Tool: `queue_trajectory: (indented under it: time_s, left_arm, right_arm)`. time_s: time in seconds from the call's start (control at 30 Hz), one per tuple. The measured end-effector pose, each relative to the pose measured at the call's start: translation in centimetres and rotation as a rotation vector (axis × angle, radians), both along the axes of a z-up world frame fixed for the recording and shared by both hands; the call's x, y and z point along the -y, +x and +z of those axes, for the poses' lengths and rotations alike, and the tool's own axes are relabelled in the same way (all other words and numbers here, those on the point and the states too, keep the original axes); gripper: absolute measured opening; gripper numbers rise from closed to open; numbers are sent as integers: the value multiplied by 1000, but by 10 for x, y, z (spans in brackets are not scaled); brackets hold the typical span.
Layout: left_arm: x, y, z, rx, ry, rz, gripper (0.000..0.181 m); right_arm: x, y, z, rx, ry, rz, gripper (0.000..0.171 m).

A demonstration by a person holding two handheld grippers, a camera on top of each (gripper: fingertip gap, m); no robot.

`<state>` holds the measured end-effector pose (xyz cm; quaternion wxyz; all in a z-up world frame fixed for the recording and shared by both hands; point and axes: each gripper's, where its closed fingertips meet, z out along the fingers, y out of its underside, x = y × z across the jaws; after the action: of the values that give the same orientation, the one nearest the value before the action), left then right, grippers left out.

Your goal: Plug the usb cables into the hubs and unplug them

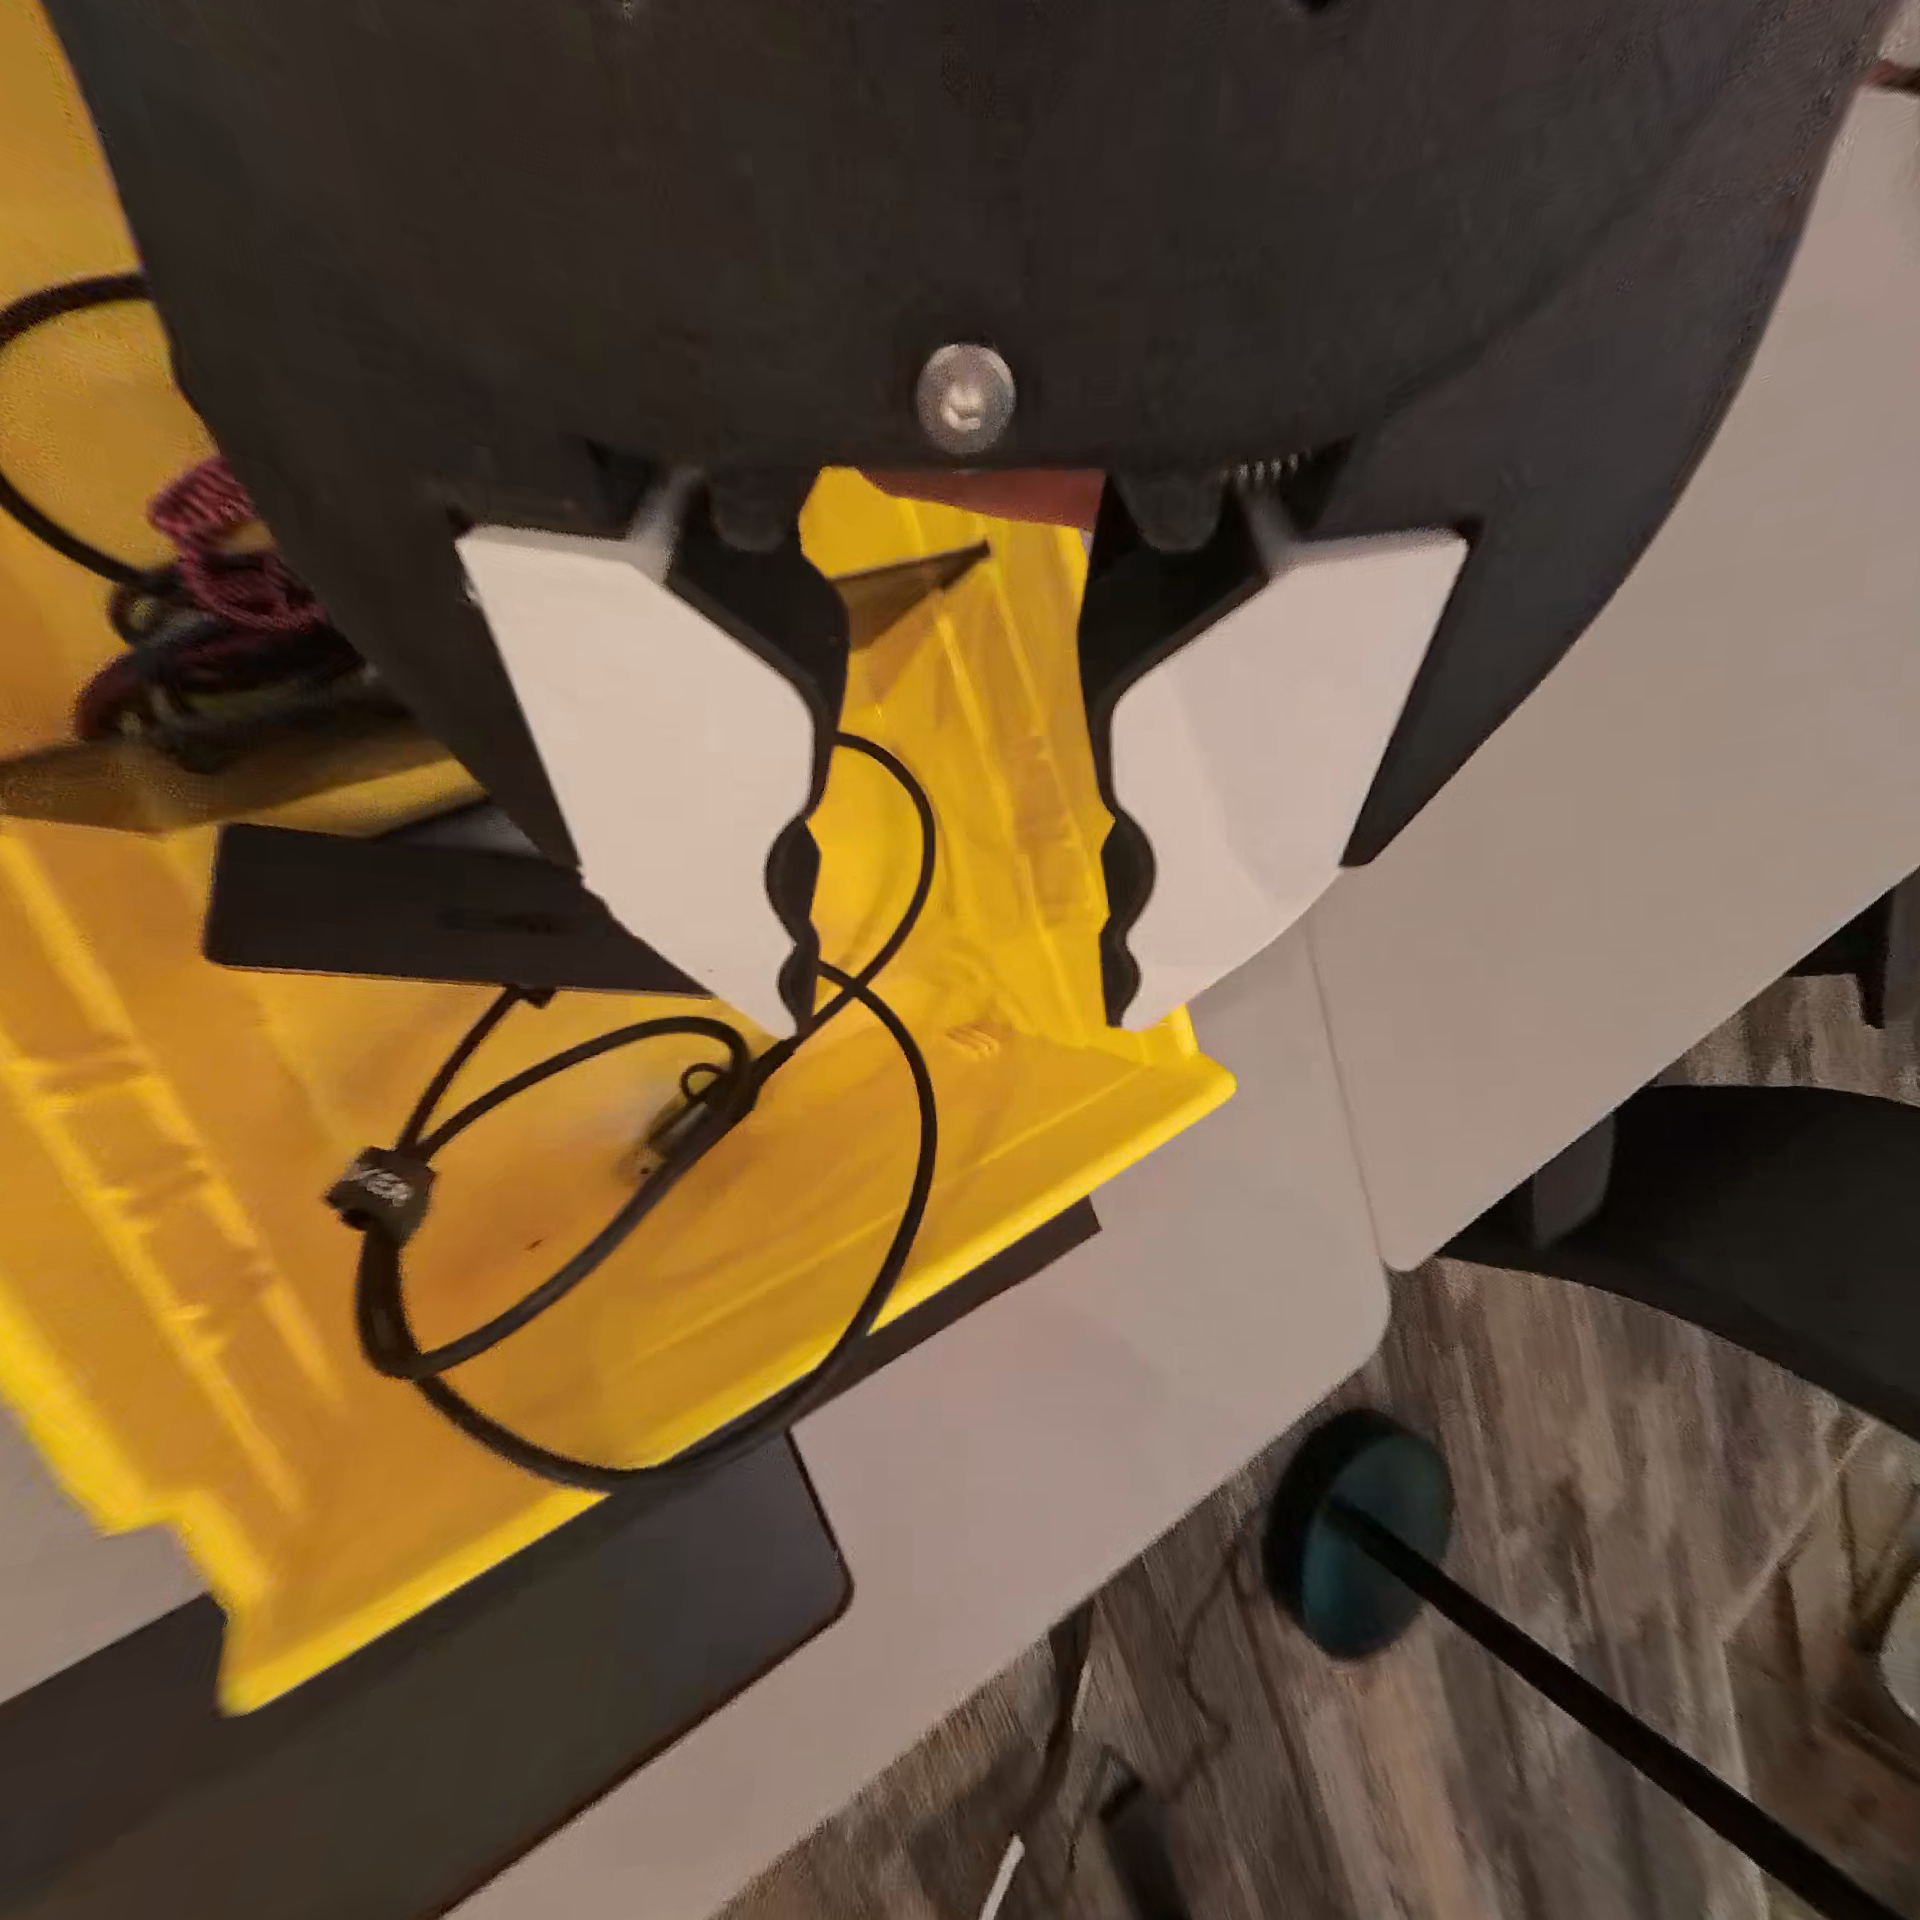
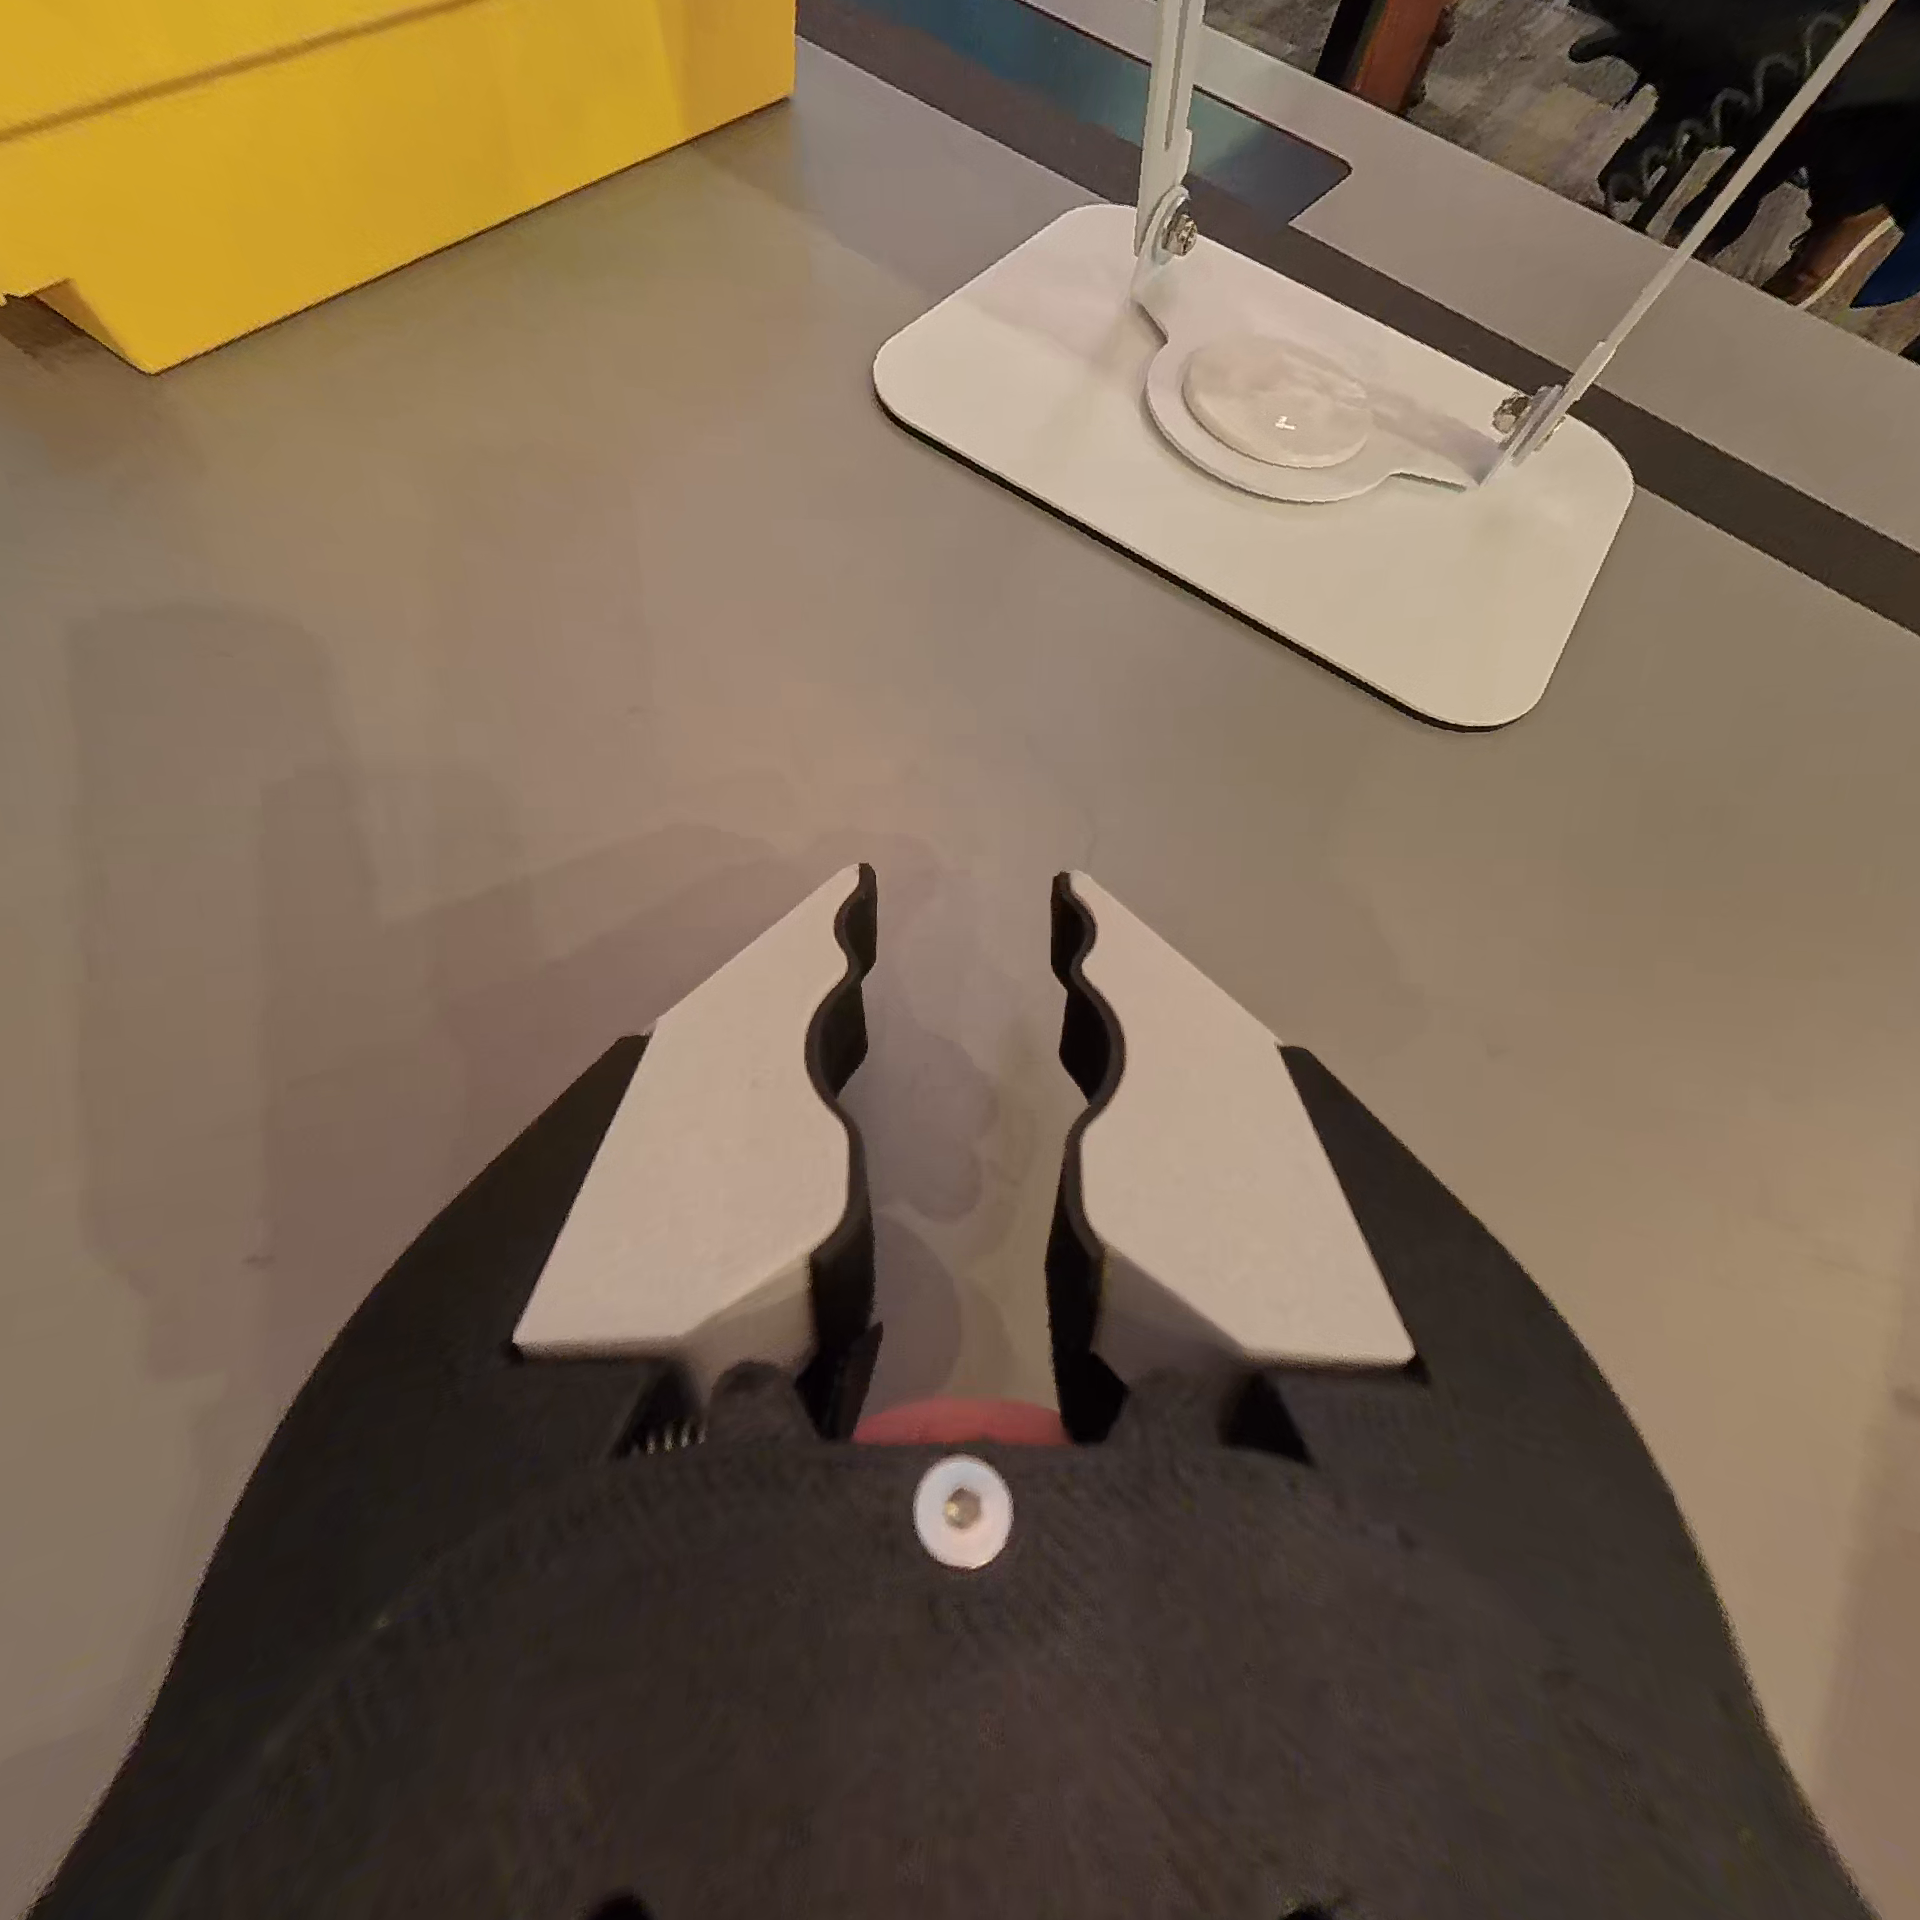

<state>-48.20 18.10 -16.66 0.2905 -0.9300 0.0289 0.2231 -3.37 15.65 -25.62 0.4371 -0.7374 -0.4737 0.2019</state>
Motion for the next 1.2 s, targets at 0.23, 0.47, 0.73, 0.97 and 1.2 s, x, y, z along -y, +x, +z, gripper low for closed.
queue_trajectory:
  time_s: [0.23,0.47,0.73,0.97,1.2]
  left_arm:
    - [-17,-31,-45,-3,-220,4,38]
    - [-26,-31,-69,14,-294,-3,18]
    - [-26,-32,-37,-6,-161,8,3]
    - [-22,-27,30,-43,19,10,3]
    - [-19,-15,89,-92,148,-6,3]
  right_arm:
    - [1,0,1,-4,1,7,30]
    - [0,0,1,-9,1,7,29]
    - [0,0,2,-19,-7,10,28]
    - [1,-1,3,-23,-9,15,28]
    - [1,0,3,-25,-12,15,28]
